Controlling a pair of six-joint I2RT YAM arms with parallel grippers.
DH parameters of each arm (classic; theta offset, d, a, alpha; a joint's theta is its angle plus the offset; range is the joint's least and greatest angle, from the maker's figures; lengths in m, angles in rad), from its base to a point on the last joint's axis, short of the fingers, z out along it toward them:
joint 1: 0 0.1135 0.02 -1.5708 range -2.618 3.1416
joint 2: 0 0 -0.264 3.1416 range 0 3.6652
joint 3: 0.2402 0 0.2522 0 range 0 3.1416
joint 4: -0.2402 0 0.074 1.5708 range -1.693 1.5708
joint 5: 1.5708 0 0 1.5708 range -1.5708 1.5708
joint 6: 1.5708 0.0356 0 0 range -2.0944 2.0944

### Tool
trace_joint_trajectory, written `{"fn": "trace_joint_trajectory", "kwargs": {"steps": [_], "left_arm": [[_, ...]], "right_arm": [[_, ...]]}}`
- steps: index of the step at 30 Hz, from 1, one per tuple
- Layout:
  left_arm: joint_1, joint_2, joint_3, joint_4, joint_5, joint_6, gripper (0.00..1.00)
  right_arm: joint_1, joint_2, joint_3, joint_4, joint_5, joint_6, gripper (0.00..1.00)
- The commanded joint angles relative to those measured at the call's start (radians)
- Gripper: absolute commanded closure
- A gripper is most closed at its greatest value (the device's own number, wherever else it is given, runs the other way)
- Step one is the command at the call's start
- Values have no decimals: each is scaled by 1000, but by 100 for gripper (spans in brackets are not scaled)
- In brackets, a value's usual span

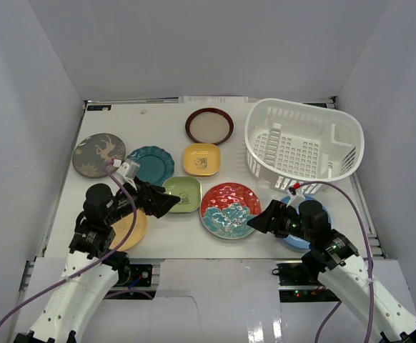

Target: Place the plates into the plastic bin on the countertop

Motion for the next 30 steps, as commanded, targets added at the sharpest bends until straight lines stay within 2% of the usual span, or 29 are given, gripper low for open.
{"fn": "trace_joint_trajectory", "kwargs": {"steps": [1, 3, 8, 12, 16, 21, 24, 27, 28, 30], "left_arm": [[0, 12, 17, -27, -22, 12, 2], [0, 9, 17, -31, -37, 11, 2], [0, -11, 17, -44, -71, 3, 2], [0, -15, 14, -45, -83, -1, 2], [0, -17, 14, -48, -92, -5, 2], [-1, -8, 16, -56, -113, -8, 2], [-1, 1, 20, -68, -146, -12, 2], [-1, 11, 20, -70, -160, -15, 2], [-1, 12, 22, -73, -164, -18, 2], [0, 21, 22, -76, -178, -21, 2]], "right_arm": [[24, 16, -24, 47, 133, 121, 12], [53, 55, -56, 98, 154, 158, 12], [148, 121, -75, 150, 341, 233, 19], [183, 178, -137, 225, 359, 298, 22], [202, 276, -233, 467, 357, 376, 30], [203, 324, -251, 526, 461, 433, 38], [205, 324, -345, 600, 480, 485, 47], [203, 336, -406, 656, 496, 520, 62], [203, 338, -415, 661, 503, 522, 70], [205, 329, -429, 637, 513, 526, 80]]}}
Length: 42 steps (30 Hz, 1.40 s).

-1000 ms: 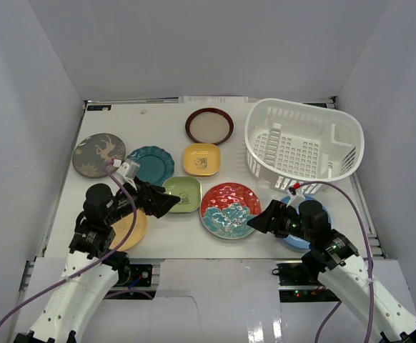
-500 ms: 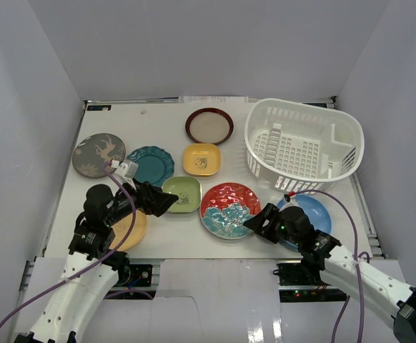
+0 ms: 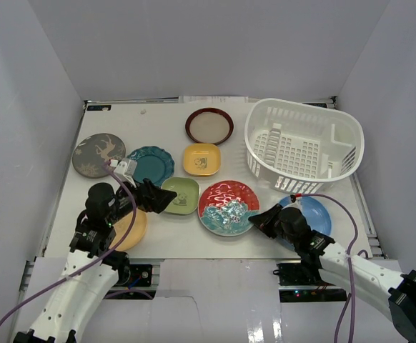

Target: Place the plates into the plastic bin on the countertop

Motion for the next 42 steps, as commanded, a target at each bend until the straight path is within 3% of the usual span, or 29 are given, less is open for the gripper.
{"fn": "trace_joint_trajectory", "kwargs": {"steps": [1, 3, 8, 13, 18, 20, 29, 38, 42], "left_arm": [[-1, 12, 22, -19, -38, -10, 2], [2, 20, 23, -19, -36, -10, 2], [8, 26, 23, -21, -36, -10, 2], [26, 20, 23, -27, -82, -15, 2], [49, 67, 52, -88, -197, -24, 2], [49, 94, 68, -104, -248, -29, 2], [49, 181, 83, -90, -332, -115, 2], [51, 275, 108, -41, -400, -156, 2], [49, 325, 109, 2, -381, -191, 3]], "right_arm": [[6, -41, -207, 100, 65, 46, 88], [4, -93, -201, 30, 80, 35, 92], [6, -349, -119, -185, 80, -45, 92], [6, -491, 186, -391, 50, -179, 92], [6, -368, 415, -319, -224, -240, 92], [6, -324, 495, -253, -258, -250, 92], [6, -95, 841, -186, -171, -396, 92], [-23, 115, 1165, -201, 178, -673, 92], [-167, 233, 1296, -247, 177, -740, 92]]}}
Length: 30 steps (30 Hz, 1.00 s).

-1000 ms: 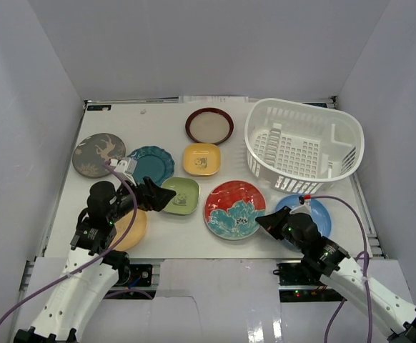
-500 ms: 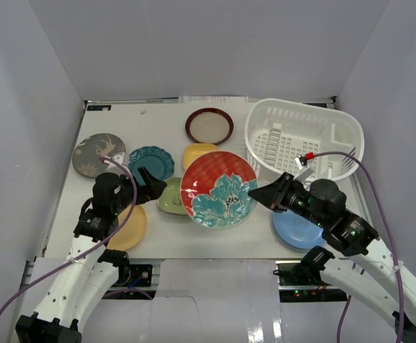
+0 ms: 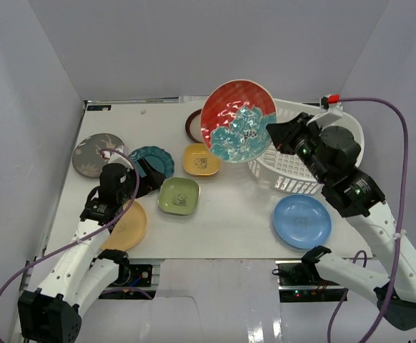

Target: Place the plates into the plastic bin on the countertop

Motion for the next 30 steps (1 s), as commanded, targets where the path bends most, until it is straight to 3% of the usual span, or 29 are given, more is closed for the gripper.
{"fn": "trace_joint_trajectory", "kwargs": {"steps": [1, 2, 4, 5, 8, 11, 19, 28, 30], "left_arm": [[5, 28, 39, 52, -1, -40, 4], [5, 38, 40, 62, 2, -43, 4], [5, 46, 50, 73, 5, -51, 4], [5, 52, 53, 81, 7, -53, 4], [6, 66, 70, 85, 2, -57, 4], [8, 84, 76, 102, -10, -69, 5], [54, 189, 97, 154, -38, -154, 7], [294, 215, 70, 170, -65, -227, 9], [342, 227, 65, 168, -76, -226, 9]], "right_arm": [[-138, 70, 179, 190, 48, -52, 92], [-273, 86, 192, 178, -50, -29, 92], [-424, 135, 198, 175, -167, 17, 92], [-568, 148, 192, 178, -304, 69, 92], [-762, 205, 162, 184, -454, 106, 92], [-871, 239, 90, 207, -535, 109, 92], [-968, 293, -136, 311, -597, 108, 92], [-970, 325, -358, 423, -626, 112, 92], [-970, 333, -377, 416, -608, 108, 77]]}}
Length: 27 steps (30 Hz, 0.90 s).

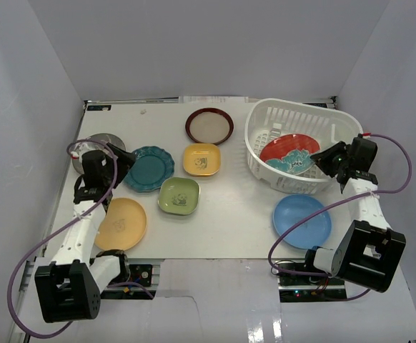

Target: Place the plates into the plastic bin on the countertop

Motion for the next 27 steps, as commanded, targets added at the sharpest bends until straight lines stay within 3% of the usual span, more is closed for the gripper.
{"fn": "trace_joint_trajectory", "kwargs": {"steps": [1, 2, 4, 5, 7, 10, 14, 27], "left_arm": [[77, 24, 4, 15, -34, -21, 9], [98, 35, 4, 14, -34, -21, 9], [170, 55, 1, 15, -19, -32, 9], [195, 71, -4, 21, -12, -37, 9], [256, 87, -14, 47, 1, -48, 10], [310, 139, -7, 54, -19, -38, 11], [398, 182, -45, 104, 25, -90, 11], [499, 489, 51, 282, 120, -37, 17]], "right_arm": [[-3, -24, -2, 219, -53, 52, 67], [-3, -29, -8, 213, -42, 43, 47], [-3, -40, -23, 208, -12, 34, 31], [-3, -47, -22, 194, -3, 18, 17], [0, -60, 1, 168, 27, 0, 4], [17, -83, 29, 133, 66, -32, 2], [99, -162, 6, 105, 192, -80, 10], [109, -289, -80, 199, -1, -66, 0]]}}
